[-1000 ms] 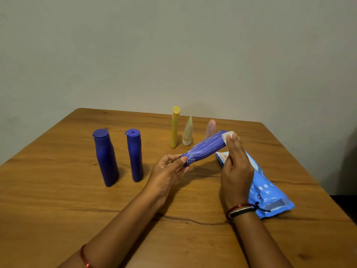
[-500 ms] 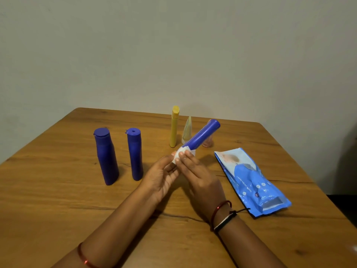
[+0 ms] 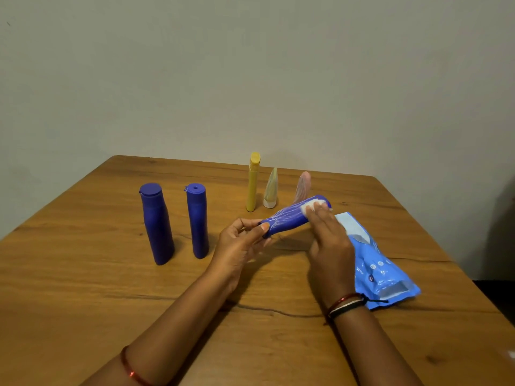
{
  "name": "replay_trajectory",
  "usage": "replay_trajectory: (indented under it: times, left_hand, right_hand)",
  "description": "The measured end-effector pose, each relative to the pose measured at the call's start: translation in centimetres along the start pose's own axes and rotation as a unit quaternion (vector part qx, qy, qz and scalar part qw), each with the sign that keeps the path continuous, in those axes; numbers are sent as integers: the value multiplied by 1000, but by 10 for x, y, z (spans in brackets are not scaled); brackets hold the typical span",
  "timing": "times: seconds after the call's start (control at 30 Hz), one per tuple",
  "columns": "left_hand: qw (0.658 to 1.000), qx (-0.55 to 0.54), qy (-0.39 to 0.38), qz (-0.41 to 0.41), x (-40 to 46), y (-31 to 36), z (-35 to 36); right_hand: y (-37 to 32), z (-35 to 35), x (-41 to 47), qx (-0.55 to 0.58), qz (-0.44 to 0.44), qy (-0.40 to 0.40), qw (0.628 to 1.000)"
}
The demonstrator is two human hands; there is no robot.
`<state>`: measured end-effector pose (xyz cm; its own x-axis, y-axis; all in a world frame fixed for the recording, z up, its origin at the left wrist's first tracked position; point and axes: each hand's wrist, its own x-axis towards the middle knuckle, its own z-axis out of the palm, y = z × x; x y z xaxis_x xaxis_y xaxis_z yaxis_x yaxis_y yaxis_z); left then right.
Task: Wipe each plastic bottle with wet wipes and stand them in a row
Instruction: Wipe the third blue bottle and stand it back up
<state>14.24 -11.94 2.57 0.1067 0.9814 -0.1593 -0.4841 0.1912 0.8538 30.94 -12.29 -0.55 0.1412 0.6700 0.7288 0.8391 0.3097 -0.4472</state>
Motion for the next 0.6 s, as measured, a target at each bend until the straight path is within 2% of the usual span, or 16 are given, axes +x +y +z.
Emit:
replay_trajectory:
  times: [0.17,0.23,0.47,0.6]
  left_hand:
    - [1000,-22,-9,9,1,0,-1]
    - [1000,-28,-9,11,1,1,-2]
    - [1000,6,8,23,-1,1,-2]
    - [999,36,4,33,-1,-1,-1]
  right_hand:
    - [-38,5,-21,0,-126,-89,988]
    - [-40,3,-19,-9,-144,-98,985]
    - [-13,-4,-6,-34,-51,-36,997]
    - [-22,0,-11,-8,-64,-63,996]
